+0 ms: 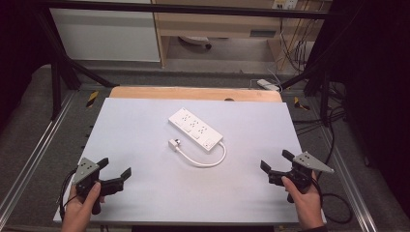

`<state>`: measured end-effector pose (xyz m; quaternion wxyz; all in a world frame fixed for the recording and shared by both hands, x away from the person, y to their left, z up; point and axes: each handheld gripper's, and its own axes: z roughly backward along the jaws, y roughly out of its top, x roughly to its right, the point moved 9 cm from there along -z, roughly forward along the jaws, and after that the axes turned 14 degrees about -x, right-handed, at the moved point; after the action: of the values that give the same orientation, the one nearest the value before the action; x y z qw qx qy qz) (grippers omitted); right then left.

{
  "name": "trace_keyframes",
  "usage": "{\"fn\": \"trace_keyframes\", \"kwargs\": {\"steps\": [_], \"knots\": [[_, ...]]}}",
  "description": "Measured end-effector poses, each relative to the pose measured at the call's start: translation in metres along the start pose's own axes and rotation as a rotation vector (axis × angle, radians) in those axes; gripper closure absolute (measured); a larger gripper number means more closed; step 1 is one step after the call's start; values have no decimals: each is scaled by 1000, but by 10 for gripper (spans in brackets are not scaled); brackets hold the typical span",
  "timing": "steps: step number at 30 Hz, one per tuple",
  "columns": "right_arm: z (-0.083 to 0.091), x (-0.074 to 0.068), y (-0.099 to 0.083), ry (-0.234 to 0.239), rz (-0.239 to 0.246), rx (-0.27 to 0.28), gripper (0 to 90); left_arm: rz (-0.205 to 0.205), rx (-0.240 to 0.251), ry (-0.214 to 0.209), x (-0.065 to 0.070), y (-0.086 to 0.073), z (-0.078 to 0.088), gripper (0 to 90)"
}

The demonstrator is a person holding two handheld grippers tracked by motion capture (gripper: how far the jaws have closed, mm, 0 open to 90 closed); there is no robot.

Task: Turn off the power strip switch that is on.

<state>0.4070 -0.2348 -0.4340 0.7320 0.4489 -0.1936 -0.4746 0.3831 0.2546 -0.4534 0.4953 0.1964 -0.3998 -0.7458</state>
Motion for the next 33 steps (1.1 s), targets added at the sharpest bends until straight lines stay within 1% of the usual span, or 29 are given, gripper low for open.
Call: {"fn": "trace_keyframes", "kwargs": {"steps": [1, 2, 3, 5, 10, 13, 14, 15, 17, 18, 19, 20, 23, 26, 28, 29, 31, 33], "knots": [[1, -3, 2, 2, 3, 4, 21, -3, 0, 1, 0, 0, 0, 58], [3, -7, 7, 9, 16, 6, 23, -4, -1, -1, 0, 0, 0, 58], [3, -7, 7, 9, 16, 6, 23, -4, -2, 0, 0, 0, -1, 58], [5, -12, 13, 20, 24, 16, 29, -4, -3, -1, 1, 0, -1, 58], [4, -25, 28, 49, 39, -7, 48, -9, -9, -2, 1, -1, -2, 57], [-1, -29, 35, 55, 52, -21, 47, -12, -11, -2, 2, -1, -1, 57], [-3, -31, 38, 55, 64, -22, 47, -12, -13, -3, 2, -2, -2, 57], [-3, -31, 38, 55, 64, -22, 47, -10, -18, -6, 2, -2, -2, 57], [-8, -36, 48, 60, 79, -26, 45, -12, -28, -7, 3, -3, -4, 56], [-8, -36, 48, 60, 79, -26, 45, -12, -32, -6, 3, -4, -4, 56], [-13, -40, 54, 64, 93, -38, 44, -17, -33, -7, 3, -4, -5, 56], [-13, -40, 54, 64, 93, -38, 44, -19, -35, -11, 4, -4, -5, 56], [-19, -45, 62, 72, 113, -57, 44, -24, -40, -17, 6, -4, -5, 56], [-25, -50, 71, 88, 115, -66, 52, -31, -44, -19, 7, -5, -6, 56], [-29, -53, 78, 91, 119, -69, 63, -34, -45, -20, 7, -5, -7, 56], [-34, -55, 83, 89, 128, -75, 69, -35, -46, -20, 7, -5, -7, 56], [-36, -56, 86, 91, 129, -75, 75, -35, -46, -20, 7, -5, -7, 56], [-42, -59, 94, 100, 131, -82, 89, -35, -46, -21, 7, -5, -7, 56]]}}
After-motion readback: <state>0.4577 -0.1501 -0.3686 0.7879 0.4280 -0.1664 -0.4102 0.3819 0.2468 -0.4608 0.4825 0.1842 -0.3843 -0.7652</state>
